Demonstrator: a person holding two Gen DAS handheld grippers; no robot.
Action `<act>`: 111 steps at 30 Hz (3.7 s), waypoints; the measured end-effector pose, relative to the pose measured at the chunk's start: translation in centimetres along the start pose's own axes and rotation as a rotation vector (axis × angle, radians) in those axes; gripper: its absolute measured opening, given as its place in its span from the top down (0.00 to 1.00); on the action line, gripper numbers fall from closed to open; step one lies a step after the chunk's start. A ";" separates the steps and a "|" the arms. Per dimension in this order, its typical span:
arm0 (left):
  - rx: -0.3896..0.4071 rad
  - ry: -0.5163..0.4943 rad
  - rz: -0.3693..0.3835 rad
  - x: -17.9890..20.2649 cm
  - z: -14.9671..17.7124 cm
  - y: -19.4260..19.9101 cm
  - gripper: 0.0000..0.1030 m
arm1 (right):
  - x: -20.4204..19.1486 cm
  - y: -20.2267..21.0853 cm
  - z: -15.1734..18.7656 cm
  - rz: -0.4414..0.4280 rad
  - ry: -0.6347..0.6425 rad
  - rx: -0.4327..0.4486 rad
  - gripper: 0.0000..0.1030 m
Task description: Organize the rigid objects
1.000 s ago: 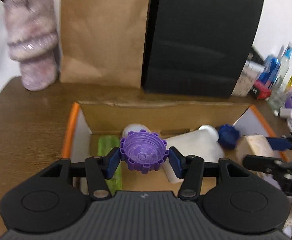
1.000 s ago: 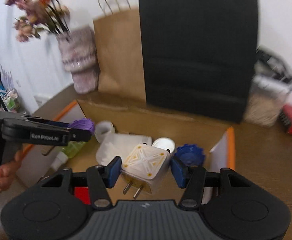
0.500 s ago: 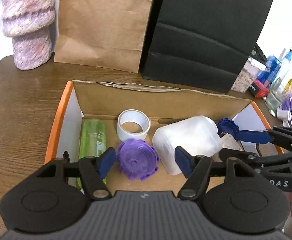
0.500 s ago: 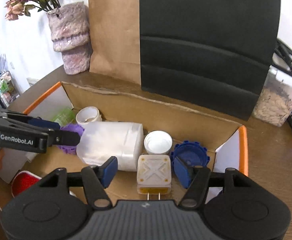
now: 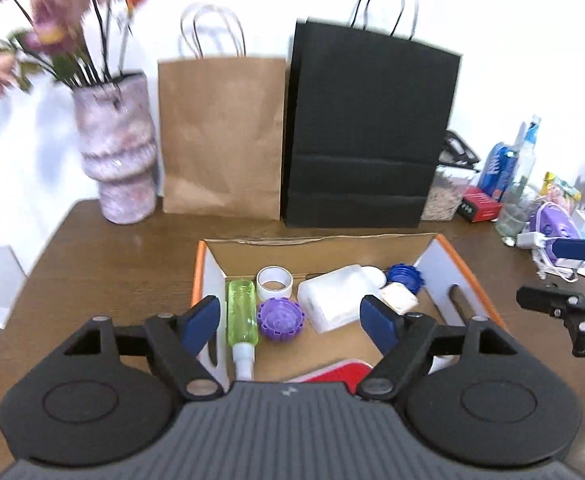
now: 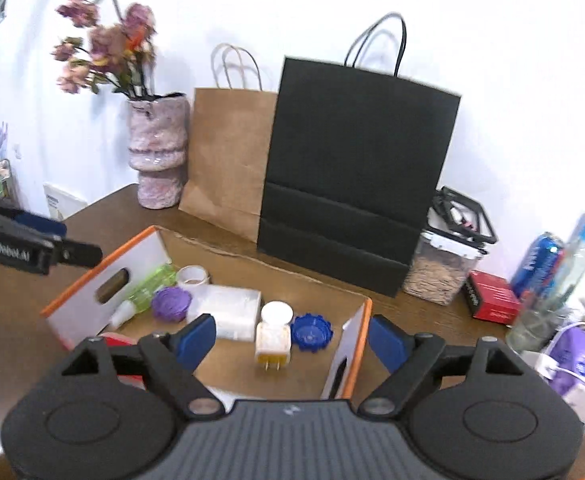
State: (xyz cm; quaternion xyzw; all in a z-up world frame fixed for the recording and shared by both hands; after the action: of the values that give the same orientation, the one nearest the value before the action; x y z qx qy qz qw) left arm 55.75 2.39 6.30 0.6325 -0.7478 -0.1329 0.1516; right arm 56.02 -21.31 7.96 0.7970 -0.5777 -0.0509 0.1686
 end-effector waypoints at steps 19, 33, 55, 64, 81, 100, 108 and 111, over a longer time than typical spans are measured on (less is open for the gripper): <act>0.204 -0.039 -0.008 3.5 2.0 19.7 0.19 | -5.1 17.2 0.9 -0.030 -0.004 0.149 0.17; 0.451 0.022 -0.132 4.9 18.5 36.9 0.12 | -10.3 33.6 15.1 0.015 -0.120 0.432 0.06; 0.197 -0.025 -0.066 10.7 22.6 26.1 0.11 | -4.1 26.6 22.6 0.113 -0.220 0.241 0.05; 0.103 -0.016 0.081 14.6 20.3 13.9 0.12 | 0.3 13.3 19.0 -0.011 -0.172 0.087 0.14; 0.043 -0.073 0.161 18.8 18.0 2.5 0.28 | 5.7 3.3 19.4 -0.020 -0.275 0.035 0.62; 0.067 -0.053 0.122 19.0 16.7 1.6 0.73 | 6.7 5.0 19.9 -0.041 -0.307 0.117 0.62; 0.191 0.047 0.067 12.6 15.0 13.4 0.73 | 4.1 7.6 19.8 -0.043 -0.365 0.154 0.62; 0.239 0.067 0.029 10.2 14.8 18.0 0.73 | 0.7 11.2 19.2 -0.058 -0.339 0.168 0.62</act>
State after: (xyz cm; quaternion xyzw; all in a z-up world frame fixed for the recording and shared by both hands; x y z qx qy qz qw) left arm 32.04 -4.63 0.29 0.6394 -0.7619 -0.0194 0.1019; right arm 40.85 -29.09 -6.28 0.8045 -0.5769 -0.1410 0.0002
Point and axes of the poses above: each gripper's, at about its wrist camera, not at the fingertips, and y roughly against the way its jaws point, x to its right, z to its underside, the point moved 3 cm from there along -y, roughly the way its jaws point, and after that the axes turned 15 degrees about x, right-handed, at the moved point
